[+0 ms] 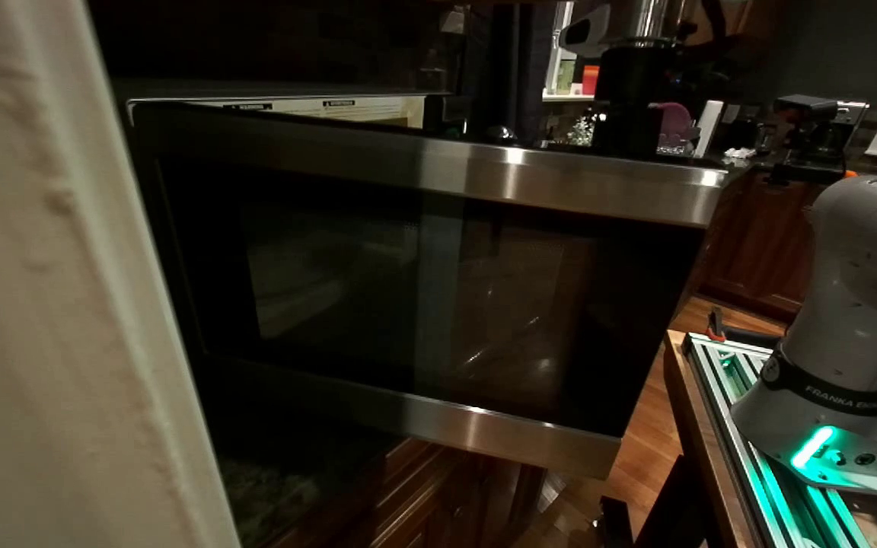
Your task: Close the microwave door
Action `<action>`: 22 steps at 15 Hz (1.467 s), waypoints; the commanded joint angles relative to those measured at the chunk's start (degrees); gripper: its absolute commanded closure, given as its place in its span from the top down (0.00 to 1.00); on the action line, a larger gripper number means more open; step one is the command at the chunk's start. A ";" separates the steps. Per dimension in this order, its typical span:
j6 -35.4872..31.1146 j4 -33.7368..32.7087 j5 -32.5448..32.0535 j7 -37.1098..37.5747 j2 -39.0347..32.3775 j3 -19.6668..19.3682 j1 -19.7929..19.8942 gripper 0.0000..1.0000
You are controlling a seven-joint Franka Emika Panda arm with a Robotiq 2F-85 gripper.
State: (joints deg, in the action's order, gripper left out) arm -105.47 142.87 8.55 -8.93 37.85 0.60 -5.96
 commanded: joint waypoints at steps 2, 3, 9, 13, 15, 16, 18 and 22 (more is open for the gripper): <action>-3.10 -0.96 1.50 3.03 10.69 3.26 -2.07 1.00; -4.29 -1.45 1.36 2.64 12.14 3.98 -2.87 1.00; -16.43 -1.70 -0.53 -1.34 16.02 8.93 -9.11 1.00; -18.83 -2.84 -0.77 -1.83 14.83 9.38 -11.34 1.00; -19.29 -2.78 -0.79 -2.57 14.62 9.40 -12.19 1.00; -19.29 -2.78 -0.81 -2.86 14.60 9.35 -12.22 1.00; -19.29 -2.78 -0.82 -3.03 14.57 9.31 -12.23 1.00; -19.98 -4.94 -1.52 -11.46 12.14 8.93 -17.20 1.00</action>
State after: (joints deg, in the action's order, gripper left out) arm -124.93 139.44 7.85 -16.08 52.28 10.44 -19.15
